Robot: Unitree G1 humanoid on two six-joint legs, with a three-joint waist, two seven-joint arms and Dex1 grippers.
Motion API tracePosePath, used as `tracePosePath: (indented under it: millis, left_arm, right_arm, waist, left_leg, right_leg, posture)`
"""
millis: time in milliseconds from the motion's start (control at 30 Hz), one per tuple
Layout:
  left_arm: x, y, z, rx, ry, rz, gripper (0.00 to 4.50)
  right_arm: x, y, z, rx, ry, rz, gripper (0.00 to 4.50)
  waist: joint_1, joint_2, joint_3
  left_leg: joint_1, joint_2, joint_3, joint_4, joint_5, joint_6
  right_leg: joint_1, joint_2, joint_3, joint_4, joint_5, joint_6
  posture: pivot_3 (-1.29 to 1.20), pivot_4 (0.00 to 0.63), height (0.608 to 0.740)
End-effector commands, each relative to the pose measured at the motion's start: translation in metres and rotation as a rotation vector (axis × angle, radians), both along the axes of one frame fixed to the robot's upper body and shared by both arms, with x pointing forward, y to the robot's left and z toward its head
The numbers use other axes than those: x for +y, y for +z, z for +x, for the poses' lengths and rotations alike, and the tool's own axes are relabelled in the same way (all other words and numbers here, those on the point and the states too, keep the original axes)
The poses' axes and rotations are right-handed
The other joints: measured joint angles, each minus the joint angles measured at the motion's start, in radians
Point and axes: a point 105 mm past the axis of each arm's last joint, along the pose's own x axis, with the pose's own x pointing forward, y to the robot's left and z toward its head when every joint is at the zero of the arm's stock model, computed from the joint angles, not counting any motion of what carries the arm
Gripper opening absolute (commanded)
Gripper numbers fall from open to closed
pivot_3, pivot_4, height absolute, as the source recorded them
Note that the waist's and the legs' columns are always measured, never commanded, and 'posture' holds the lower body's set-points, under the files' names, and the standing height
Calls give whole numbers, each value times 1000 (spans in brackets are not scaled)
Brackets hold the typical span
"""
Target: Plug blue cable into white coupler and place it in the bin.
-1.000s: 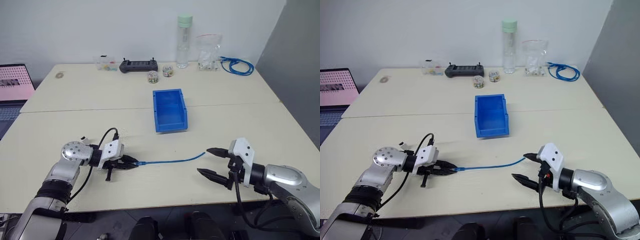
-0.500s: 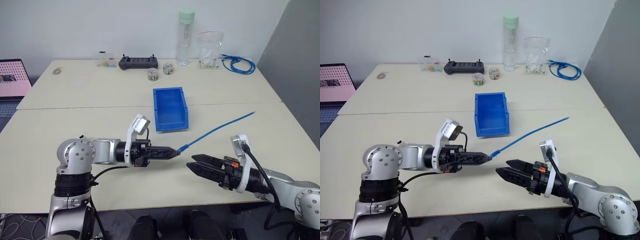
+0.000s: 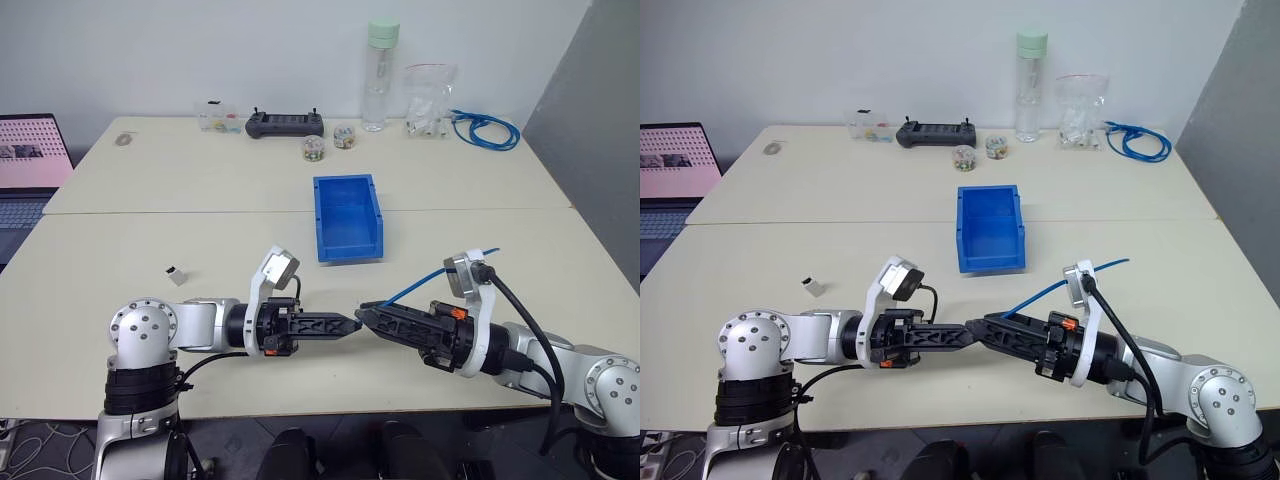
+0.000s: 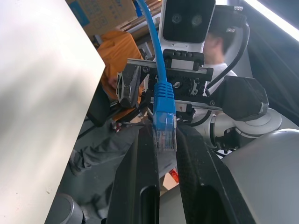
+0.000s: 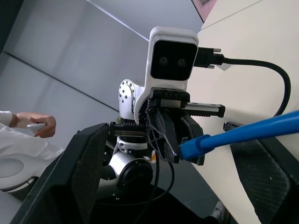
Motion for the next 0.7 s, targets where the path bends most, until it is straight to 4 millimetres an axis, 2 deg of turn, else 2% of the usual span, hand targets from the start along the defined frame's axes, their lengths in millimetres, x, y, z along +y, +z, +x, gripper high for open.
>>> tracePosePath:
  millis: [33,167,567,633,700]
  left_arm:
    - [-2,7,-5,-19,-9,-31,236]
    - [-2,8,-5,-11,-3,-34,236]
    - [-4,10,-3,11,34,-45,236]
    - [-4,10,-3,11,38,-46,236]
    - [-4,10,-2,10,46,-48,236]
  right_arm:
    - [4,13,-2,-29,13,44,4145]
    - [4,14,-2,-30,17,48,3513]
    - [1,7,-6,-21,32,19,457]
    - [1,8,-5,-21,31,22,183]
    - [1,8,-5,-23,34,23,164]
  waist:
    - [0,0,0]
    - [0,0,0]
    - [0,0,0]
    - [0,0,0]
    - [0,0,0]
  left_leg:
    - [0,0,0,0,0,0]
    - [0,0,0,0,0,0]
    - [0,0,0,0,0,0]
    - [0,0,0,0,0,0]
    - [0,0,0,0,0,0]
  right_leg:
    - [0,0,0,0,0,0]
    - [0,0,0,0,0,0]
    - [0,0,0,0,0,0]
    - [0,0,0,-1,0,0]
    - [0,0,0,-1,0,0]
  posture:
    - [0,150,740]
    - [0,150,740]
    - [0,150,740]
    - [0,150,740]
    - [0,150,740]
